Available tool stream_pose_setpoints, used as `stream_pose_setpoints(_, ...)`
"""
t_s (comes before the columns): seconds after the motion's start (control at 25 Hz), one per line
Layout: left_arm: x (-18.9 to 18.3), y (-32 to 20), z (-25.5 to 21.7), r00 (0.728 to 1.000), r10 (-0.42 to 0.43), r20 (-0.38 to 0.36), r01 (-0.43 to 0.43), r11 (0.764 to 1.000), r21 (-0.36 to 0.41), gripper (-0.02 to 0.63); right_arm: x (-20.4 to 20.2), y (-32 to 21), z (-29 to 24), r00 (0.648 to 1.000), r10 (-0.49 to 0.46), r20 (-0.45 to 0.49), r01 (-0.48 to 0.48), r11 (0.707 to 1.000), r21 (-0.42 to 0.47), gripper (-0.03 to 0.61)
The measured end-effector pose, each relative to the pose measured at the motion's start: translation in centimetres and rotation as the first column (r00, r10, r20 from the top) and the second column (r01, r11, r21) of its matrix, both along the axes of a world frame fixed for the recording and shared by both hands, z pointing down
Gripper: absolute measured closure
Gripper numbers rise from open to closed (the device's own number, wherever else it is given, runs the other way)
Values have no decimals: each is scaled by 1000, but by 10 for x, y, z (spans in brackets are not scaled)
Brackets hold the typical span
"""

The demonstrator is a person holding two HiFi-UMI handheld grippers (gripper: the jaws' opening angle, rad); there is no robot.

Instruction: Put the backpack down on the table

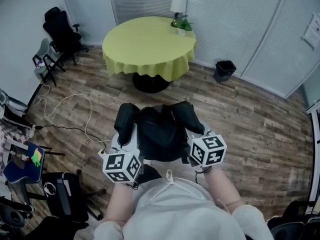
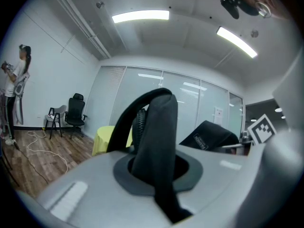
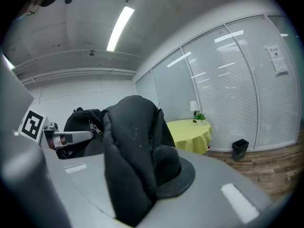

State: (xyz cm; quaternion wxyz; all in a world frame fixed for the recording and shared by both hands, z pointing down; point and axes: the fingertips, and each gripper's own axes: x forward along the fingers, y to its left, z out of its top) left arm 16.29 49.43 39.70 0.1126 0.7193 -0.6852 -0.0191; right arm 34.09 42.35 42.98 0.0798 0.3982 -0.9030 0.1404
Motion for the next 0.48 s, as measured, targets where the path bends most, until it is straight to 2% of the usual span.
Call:
stream_pose_setpoints(0.2,-23,-22,11,1000,-5,-8,4,1000,-18,592,-22,-22,9,1000,-4,-10,4,1000,-12,549)
stream_pose_setpoints(0.48,-79,-81,13,1000,14,-24,-15,999,-34,592,-76,-76,9,1000,16,-16,-17,999,-30,549)
